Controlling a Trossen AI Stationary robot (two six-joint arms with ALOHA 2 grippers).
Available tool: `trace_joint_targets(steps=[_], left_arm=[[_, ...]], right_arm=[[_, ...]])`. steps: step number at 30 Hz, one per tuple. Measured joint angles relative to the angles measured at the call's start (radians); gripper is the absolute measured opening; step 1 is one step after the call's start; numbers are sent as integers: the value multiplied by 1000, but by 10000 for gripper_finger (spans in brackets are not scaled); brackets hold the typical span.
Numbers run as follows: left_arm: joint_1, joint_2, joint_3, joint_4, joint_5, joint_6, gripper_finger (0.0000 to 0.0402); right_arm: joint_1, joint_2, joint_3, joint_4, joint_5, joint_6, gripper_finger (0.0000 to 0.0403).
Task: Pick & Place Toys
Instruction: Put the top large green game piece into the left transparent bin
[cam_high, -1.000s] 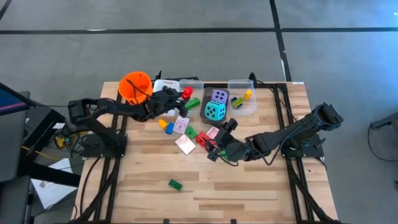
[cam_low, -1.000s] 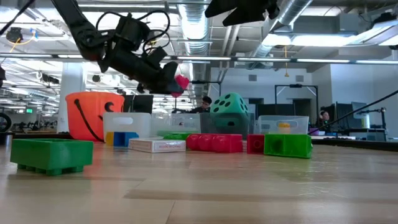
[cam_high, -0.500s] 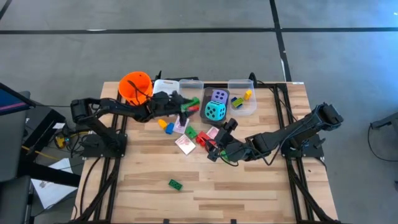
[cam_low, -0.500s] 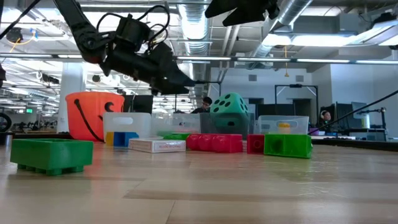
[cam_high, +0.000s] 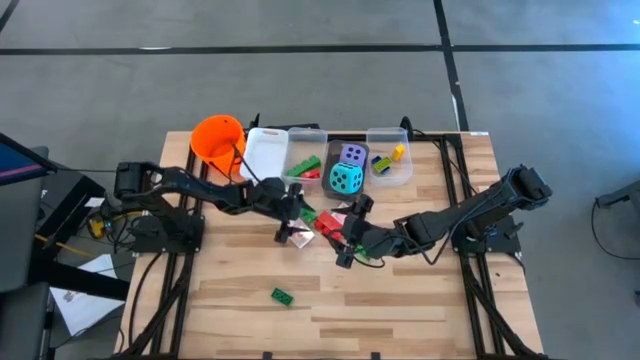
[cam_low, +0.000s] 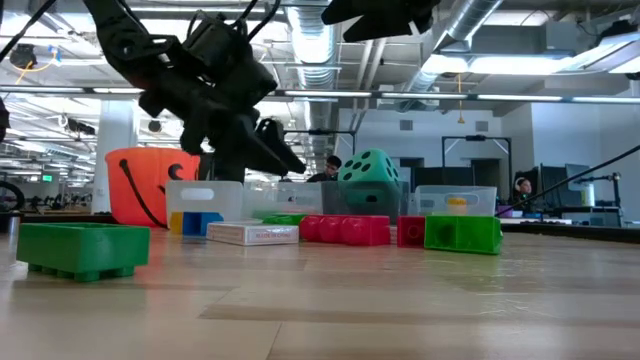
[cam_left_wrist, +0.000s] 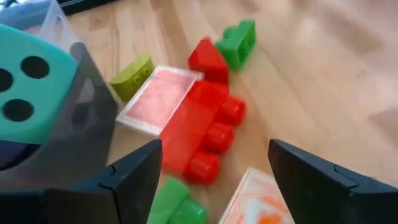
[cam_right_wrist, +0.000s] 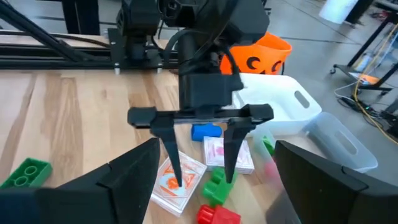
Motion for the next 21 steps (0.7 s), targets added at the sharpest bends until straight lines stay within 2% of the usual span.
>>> trace_joint_targets(steps=[2, 10, 17, 21], left_arm=[[-10, 0, 0, -3, -32, 32, 285], [32, 0, 0, -41, -42, 38, 285], [77, 0, 147, -390, -50, 80, 285], [77, 0, 239, -495, -74, 113, 285]], right_arm=[[0, 0, 0, 0, -4, -3, 311], [0, 0, 0, 4, -4, -3, 311], [-13, 0, 0, 8, -7, -3, 311], [-20, 0, 0, 8, -16, -3, 311]])
